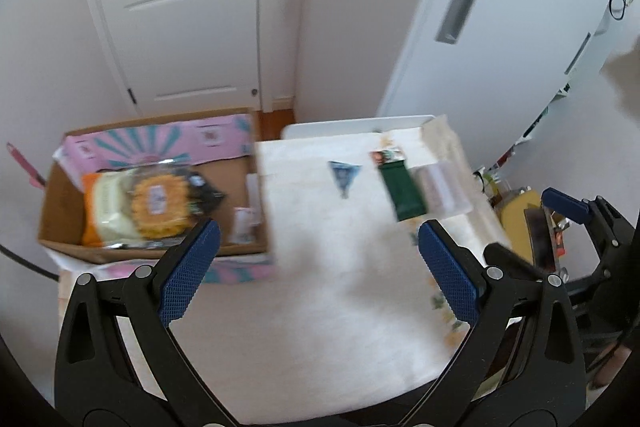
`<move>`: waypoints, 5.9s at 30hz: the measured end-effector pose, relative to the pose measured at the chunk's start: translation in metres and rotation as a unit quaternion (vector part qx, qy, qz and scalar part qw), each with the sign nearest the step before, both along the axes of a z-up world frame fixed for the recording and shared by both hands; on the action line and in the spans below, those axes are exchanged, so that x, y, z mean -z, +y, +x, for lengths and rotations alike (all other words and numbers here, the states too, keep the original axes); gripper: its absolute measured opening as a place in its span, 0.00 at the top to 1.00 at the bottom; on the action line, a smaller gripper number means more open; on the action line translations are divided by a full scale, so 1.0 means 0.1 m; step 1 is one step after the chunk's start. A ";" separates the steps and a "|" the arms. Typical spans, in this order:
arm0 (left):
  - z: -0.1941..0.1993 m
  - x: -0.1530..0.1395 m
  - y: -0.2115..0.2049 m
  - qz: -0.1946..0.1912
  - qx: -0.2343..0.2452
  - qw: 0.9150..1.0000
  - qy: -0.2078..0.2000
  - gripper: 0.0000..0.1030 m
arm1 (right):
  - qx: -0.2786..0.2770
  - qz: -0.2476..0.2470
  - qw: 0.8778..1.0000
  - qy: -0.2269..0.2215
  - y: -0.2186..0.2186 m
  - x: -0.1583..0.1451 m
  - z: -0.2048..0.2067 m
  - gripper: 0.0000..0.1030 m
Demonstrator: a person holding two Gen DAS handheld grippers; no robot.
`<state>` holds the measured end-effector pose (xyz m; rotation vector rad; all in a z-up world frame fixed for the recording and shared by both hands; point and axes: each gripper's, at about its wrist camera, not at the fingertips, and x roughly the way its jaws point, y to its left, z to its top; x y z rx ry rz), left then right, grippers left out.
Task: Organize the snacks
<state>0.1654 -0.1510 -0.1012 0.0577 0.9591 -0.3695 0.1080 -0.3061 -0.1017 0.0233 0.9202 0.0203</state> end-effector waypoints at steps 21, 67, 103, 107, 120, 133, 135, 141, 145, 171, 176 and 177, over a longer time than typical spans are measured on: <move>0.90 1.47 -1.04 0.047 0.016 0.999 0.007 0.05 | 0.007 0.039 0.999 0.007 -0.69 0.89 0.07 0.00; 1.25 1.61 -1.06 0.031 0.084 0.996 -0.017 0.58 | 0.111 0.003 0.994 0.016 -0.62 1.33 0.68 0.14; 1.09 1.59 -1.21 0.006 0.116 0.993 -0.011 0.58 | 0.154 0.026 0.987 0.046 -0.83 1.57 0.97 0.43; 1.05 1.54 -1.24 0.002 0.115 0.993 -0.016 0.58 | 0.152 0.028 0.988 0.032 -0.90 1.49 0.93 0.43; 0.92 1.43 -1.28 -0.005 0.092 0.996 -0.016 0.89 | 0.131 0.034 0.991 0.006 -0.95 1.25 0.80 0.43; 1.18 1.66 -1.14 -0.001 0.039 0.999 -0.004 0.04 | 0.116 0.038 0.993 -0.007 -0.96 1.13 0.71 0.44; 1.19 1.74 -1.16 0.006 0.046 0.999 0.000 0.05 | 0.112 0.037 0.993 -0.007 -0.96 1.14 0.71 0.44; 1.21 1.92 -1.26 0.033 0.075 0.997 0.004 0.23 | 0.114 0.040 0.993 -0.004 -1.00 1.19 0.70 0.44; 1.19 1.91 -1.22 0.045 0.084 0.995 -0.007 0.23 | 0.116 0.043 0.992 -0.005 -1.04 1.20 0.70 0.44; 1.06 1.86 -1.42 0.057 0.155 0.986 -0.029 0.66 | 0.130 0.050 0.990 -0.010 -1.04 1.21 0.73 0.44; 1.12 1.76 -1.36 0.043 0.151 0.987 -0.035 0.67 | 0.130 0.051 0.990 -0.010 -1.04 1.21 0.73 0.44; 1.11 1.73 -1.35 0.040 0.150 0.987 -0.035 0.67 | 0.130 0.051 0.990 -0.011 -1.05 1.21 0.73 0.44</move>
